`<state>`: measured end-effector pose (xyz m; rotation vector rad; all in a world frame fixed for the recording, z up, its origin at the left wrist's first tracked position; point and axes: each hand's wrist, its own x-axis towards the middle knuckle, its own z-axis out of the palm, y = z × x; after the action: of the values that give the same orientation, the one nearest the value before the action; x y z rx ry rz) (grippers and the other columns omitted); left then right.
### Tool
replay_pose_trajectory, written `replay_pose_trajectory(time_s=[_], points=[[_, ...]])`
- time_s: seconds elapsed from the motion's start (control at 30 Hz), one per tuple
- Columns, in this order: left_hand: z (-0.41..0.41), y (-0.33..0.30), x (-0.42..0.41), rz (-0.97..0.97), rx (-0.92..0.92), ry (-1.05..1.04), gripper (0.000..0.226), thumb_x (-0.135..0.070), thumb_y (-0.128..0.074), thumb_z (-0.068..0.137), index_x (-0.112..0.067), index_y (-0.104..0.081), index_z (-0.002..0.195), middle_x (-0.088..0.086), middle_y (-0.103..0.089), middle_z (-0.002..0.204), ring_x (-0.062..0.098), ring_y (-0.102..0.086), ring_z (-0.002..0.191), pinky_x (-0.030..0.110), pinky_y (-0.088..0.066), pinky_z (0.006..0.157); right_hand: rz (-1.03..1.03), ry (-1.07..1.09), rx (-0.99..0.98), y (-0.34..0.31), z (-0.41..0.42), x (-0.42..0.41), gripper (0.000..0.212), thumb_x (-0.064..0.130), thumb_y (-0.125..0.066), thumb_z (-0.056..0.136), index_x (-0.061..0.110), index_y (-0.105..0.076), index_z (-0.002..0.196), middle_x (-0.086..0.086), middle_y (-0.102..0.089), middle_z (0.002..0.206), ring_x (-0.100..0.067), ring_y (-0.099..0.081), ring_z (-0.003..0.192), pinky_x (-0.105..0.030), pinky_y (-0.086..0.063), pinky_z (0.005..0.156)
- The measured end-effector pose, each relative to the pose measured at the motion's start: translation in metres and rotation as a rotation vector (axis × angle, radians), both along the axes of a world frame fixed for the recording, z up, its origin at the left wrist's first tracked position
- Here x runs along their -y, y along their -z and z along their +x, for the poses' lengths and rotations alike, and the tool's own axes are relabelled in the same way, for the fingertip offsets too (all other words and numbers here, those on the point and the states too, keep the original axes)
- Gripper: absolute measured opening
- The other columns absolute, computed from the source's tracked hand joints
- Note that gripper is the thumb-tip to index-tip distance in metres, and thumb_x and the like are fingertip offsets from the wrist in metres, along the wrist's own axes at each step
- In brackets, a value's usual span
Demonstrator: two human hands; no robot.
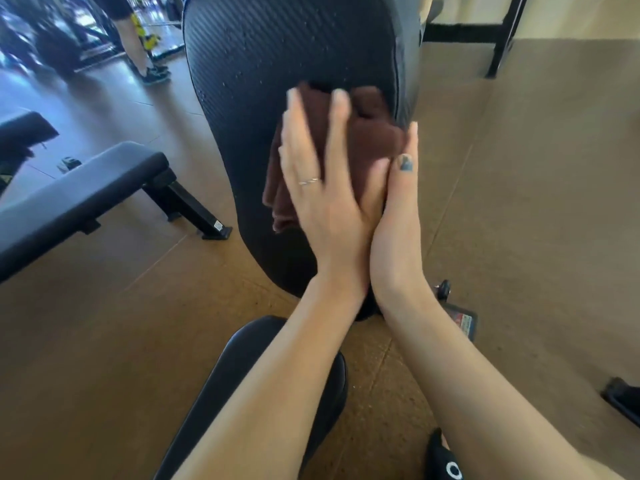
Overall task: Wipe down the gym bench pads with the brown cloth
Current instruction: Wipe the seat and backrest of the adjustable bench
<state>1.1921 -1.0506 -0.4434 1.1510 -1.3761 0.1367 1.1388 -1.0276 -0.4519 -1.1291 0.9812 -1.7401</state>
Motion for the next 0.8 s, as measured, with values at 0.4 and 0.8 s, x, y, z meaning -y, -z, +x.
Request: replay_pose_trajectory(time_s=[0.4,0.8], points=[[0.016,-0.024,0.026,-0.009,-0.366,-0.095,0.056,-0.032,-0.048,0.107,-0.007,-0.039,0.156,0.018,-0.032,0.165,0.031,-0.030,0.154,0.036,-0.023,0.126,0.143,-0.129,0.023,-0.010,-0.014,0.004,0.058,0.054,-0.017,0.111,0.039,-0.008,0.166,0.013,-0.013,0.174,-0.009,-0.010,0.160,-0.044,-0.008,0.132],[0.012,0.009,0.001,0.003,0.117,0.011,0.056,-0.045,-0.043,0.106,-0.013,-0.048,0.151,0.025,-0.037,0.160,0.040,-0.030,0.151,0.049,-0.019,0.126,0.196,-0.159,-0.083,-0.011,-0.014,0.015,0.065,0.058,-0.012,0.110,0.025,-0.035,0.162,0.005,-0.050,0.157,-0.007,-0.047,0.142,-0.020,-0.038,0.115]])
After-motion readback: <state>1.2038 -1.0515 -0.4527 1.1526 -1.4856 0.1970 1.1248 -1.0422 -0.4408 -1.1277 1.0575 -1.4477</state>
